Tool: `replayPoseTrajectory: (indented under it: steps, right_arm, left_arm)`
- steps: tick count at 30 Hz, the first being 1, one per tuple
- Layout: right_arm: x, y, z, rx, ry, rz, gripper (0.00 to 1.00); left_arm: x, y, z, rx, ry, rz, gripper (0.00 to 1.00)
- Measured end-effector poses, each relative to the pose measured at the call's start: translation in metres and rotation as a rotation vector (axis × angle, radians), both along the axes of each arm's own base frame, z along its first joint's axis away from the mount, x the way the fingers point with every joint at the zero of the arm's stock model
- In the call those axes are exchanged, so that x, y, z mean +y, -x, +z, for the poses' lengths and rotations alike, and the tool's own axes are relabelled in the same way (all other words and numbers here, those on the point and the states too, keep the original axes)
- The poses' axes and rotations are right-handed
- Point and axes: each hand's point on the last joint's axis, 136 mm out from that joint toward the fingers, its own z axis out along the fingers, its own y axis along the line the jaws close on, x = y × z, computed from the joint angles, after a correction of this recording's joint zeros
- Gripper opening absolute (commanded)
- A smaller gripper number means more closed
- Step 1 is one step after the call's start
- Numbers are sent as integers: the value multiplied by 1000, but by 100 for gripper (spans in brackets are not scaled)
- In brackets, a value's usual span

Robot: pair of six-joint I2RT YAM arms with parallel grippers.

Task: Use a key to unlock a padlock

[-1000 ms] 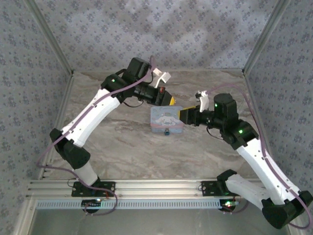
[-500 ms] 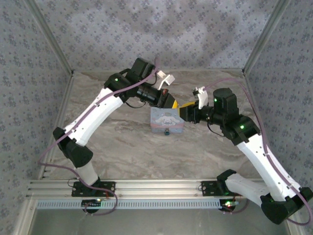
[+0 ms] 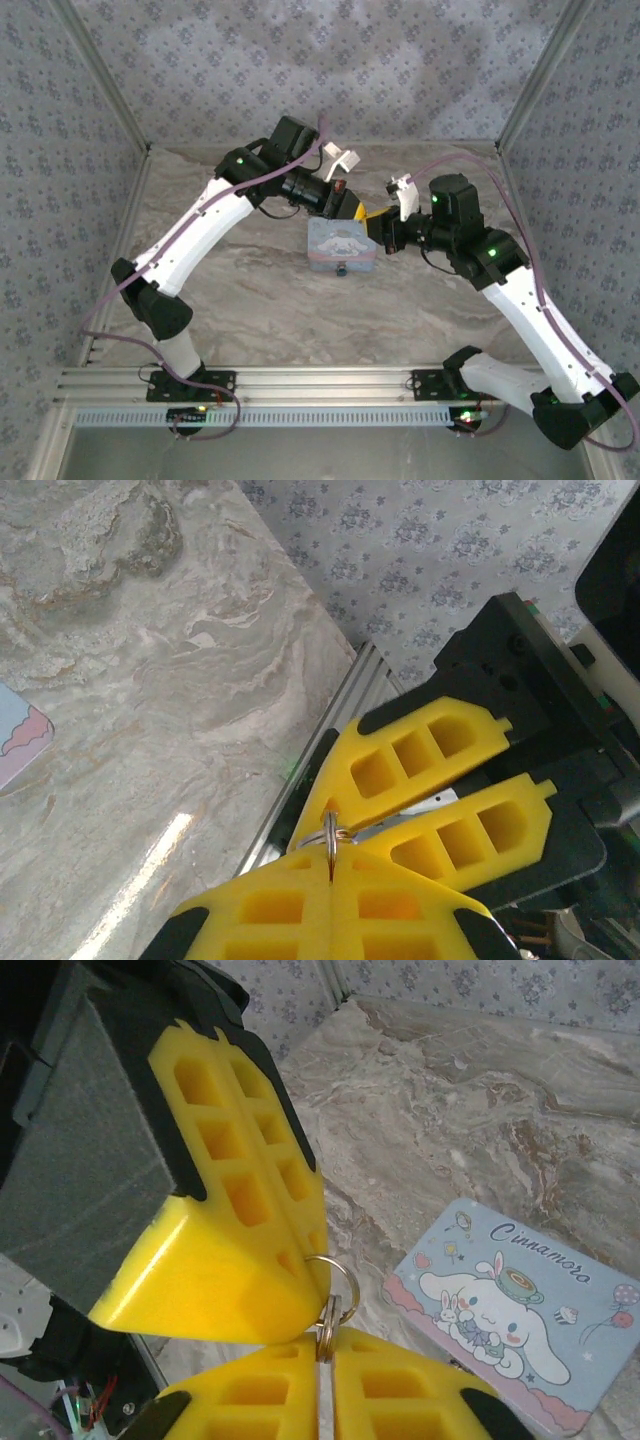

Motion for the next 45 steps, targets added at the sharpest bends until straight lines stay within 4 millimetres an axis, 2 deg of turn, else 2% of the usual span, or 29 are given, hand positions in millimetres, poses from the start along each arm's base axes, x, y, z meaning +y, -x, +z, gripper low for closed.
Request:
replayPoseTrajectory:
  steps: [6,7,11,12,19,21,26,32,37,45]
  right_arm:
    - [-1,1,-2,1,12,1,0]
    - [-1,0,-2,0,13,-2,0]
    - [-2,0,-1,-6,11,-6,0]
    - [-2,0,-1,-10,8,-6,0]
    - [-5,5,-14,-13,5,-8,0]
    - [-7,7,-17,-7,-1,-14,0]
    - [-12,9,4,-53,-84,-47,0]
    - [-17,14,29,-96,-252,-87,0]
    - [-13,13,37,-68,-381,-85,0]
    - [-10,17,54,-55,-512,-67,0]
  left_arm:
    - [-1,0,-1,9,-6,-2,1]
    - [-1,0,-2,7,-7,-4,6]
    - [-1,0,-2,-2,-7,-9,39]
    - [-1,-1,-2,-8,-9,-7,44]
    - [0,-6,1,-22,15,21,51]
    - [7,-9,-1,-35,28,53,57]
    - [32,-10,2,-71,117,157,57]
    - [42,-4,17,-136,290,220,37]
    - [38,-5,29,-157,398,225,26]
    - [22,14,55,-191,515,135,25]
